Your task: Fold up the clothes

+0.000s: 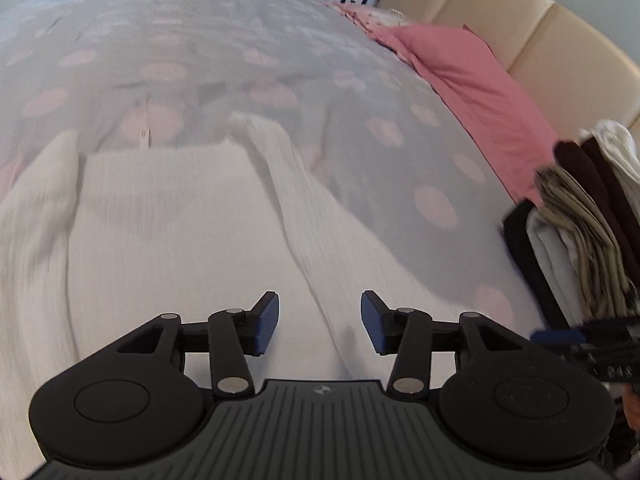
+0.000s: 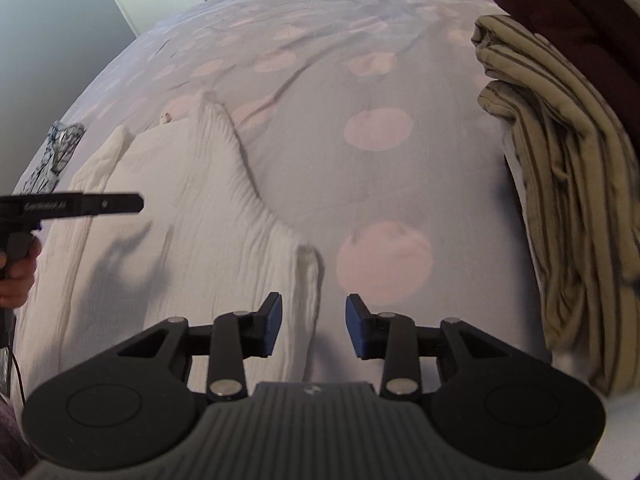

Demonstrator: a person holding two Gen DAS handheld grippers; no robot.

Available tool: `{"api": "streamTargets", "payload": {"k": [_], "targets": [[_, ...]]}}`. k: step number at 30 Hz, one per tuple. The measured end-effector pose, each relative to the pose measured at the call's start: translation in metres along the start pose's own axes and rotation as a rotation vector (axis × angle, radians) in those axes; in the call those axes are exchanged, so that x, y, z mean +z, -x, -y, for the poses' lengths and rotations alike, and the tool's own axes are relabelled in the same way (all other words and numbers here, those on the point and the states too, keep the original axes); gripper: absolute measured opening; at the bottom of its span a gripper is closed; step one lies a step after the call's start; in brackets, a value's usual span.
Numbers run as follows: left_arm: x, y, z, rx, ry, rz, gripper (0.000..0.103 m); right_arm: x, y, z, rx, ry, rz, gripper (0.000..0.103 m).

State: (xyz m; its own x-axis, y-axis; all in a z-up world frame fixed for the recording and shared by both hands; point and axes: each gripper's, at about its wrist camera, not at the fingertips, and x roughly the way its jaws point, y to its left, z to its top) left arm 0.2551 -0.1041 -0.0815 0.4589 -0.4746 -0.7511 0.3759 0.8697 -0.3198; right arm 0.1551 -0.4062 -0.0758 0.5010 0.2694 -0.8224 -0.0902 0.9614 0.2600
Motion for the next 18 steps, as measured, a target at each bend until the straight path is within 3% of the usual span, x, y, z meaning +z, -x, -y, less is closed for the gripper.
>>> {"api": "streamTargets", "payload": {"k": [3, 6, 8, 10, 18], "targets": [[0.025, -0.028, -0.011, 0.016, -0.002, 0.011, 0.043, 0.009, -0.008, -0.001, 0.027, -0.014, -0.005, 0.039], [0.048, -0.057, -0.021, 0.038, 0.005, 0.016, 0.031, 0.015, -0.014, -0.008, 0.025, 0.008, -0.001, 0.039], [0.06, -0.072, -0.026, 0.041, -0.003, 0.016, 0.029, 0.018, -0.016, -0.013, 0.009, 0.039, 0.0, 0.039], [0.071, -0.086, -0.03, 0.038, -0.02, 0.016, 0.018, 0.021, -0.019, -0.018, -0.009, 0.062, 0.0, 0.038], [0.092, -0.126, -0.036, 0.01, -0.059, 0.014, 0.015, 0.023, -0.052, -0.011, -0.082, 0.093, -0.106, 0.027]]}}
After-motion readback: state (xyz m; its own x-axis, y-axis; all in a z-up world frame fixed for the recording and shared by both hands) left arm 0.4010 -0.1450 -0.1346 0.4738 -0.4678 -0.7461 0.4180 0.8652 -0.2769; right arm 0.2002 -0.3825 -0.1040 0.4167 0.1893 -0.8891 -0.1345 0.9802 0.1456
